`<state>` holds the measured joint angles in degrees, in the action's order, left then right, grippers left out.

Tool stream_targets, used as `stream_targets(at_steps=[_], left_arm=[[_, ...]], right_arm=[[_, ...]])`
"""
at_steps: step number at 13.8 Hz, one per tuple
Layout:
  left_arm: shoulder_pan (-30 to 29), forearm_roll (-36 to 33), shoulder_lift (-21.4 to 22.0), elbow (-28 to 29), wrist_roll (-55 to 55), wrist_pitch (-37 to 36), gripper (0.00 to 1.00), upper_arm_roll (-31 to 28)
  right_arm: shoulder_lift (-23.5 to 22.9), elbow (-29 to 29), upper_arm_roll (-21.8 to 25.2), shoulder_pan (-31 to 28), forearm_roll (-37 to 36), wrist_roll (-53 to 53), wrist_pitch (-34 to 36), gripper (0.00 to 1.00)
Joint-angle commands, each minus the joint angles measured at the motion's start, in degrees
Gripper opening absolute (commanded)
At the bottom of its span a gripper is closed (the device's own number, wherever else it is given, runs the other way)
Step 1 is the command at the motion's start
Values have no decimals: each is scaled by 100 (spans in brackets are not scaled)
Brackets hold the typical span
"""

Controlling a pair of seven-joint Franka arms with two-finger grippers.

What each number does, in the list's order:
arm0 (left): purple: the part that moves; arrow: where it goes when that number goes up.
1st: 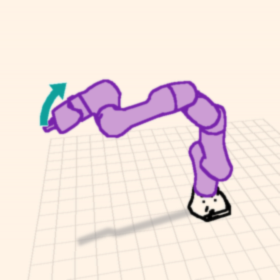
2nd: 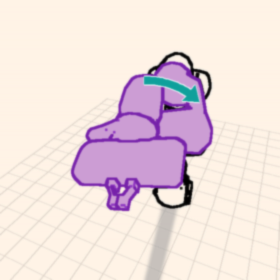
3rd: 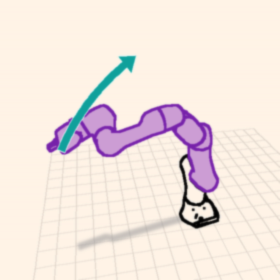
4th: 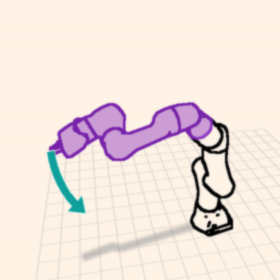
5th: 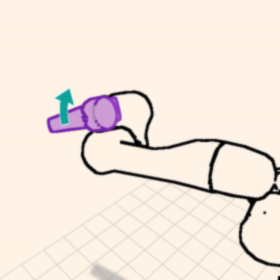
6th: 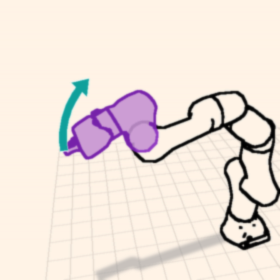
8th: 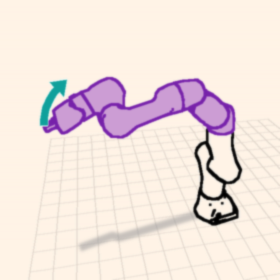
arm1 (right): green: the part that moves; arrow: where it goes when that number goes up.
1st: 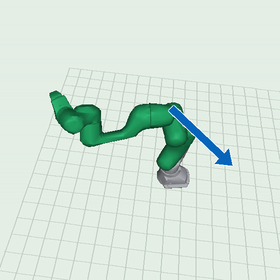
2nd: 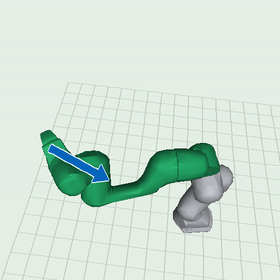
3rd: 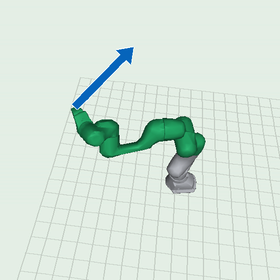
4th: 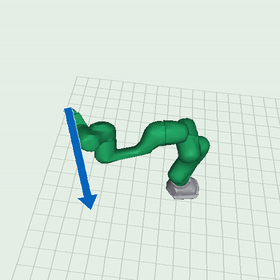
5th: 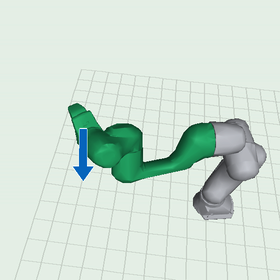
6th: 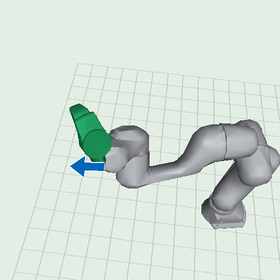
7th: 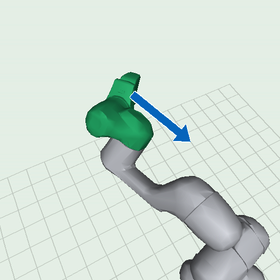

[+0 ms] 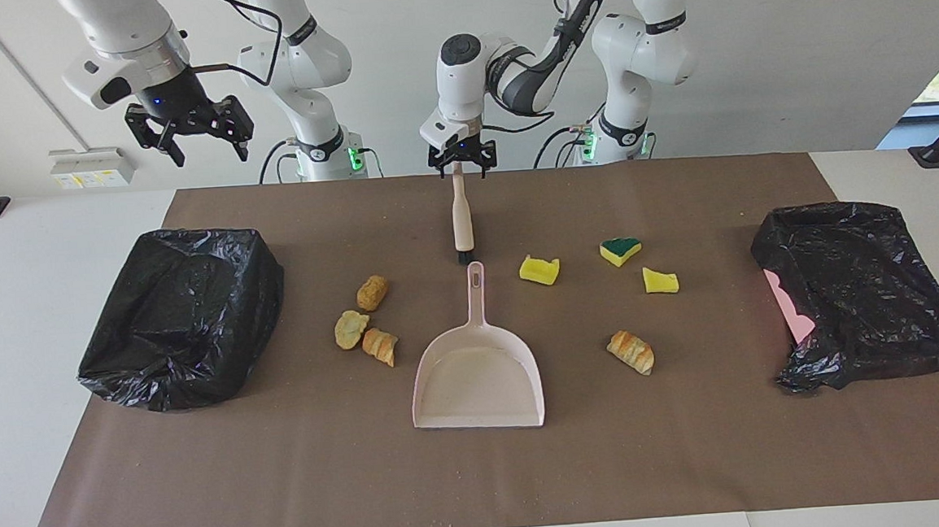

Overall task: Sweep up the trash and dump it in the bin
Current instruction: 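Reach the left gripper to the brush handle and grasp it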

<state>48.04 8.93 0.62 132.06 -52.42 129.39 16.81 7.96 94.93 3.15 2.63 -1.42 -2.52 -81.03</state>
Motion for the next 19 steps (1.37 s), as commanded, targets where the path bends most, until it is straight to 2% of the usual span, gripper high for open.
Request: stream_targets(at_steps=[1,5,6,9,11,14,15,17,19], left_arm=[[188,162,-36,-5,-93,43,61,-107],[196,171,-27,-13,-286,-89,4,-107],[188,171,-27,-22,-286,-115,0,-107],[135,162,34,-66,-269,-351,0,-125],[30,127,331,-84,-199,-843,0,-177],[-637,-205,719,-163,555,-2002,0,-178],[-899,-442,868,-163,810,-2205,0,-169],[-1488,-471,1167,-163,1538,-2522,0,-177],[-2330,-480,1501,-163,2311,-2603,0,-169]], right_arm=[[188,246,-16,-87,36,-170,-70,100],[188,246,-16,-78,36,-170,-79,100],[188,246,-16,-78,36,-170,-79,100],[188,254,-16,-87,36,-170,-79,100],[188,281,-25,-78,36,-161,-79,100],[153,290,-25,-34,45,-100,-376,100],[101,298,-34,1,89,-91,-439,100],[-84,377,-78,368,185,118,-867,100],[-373,369,-78,807,256,915,-1237,100]])
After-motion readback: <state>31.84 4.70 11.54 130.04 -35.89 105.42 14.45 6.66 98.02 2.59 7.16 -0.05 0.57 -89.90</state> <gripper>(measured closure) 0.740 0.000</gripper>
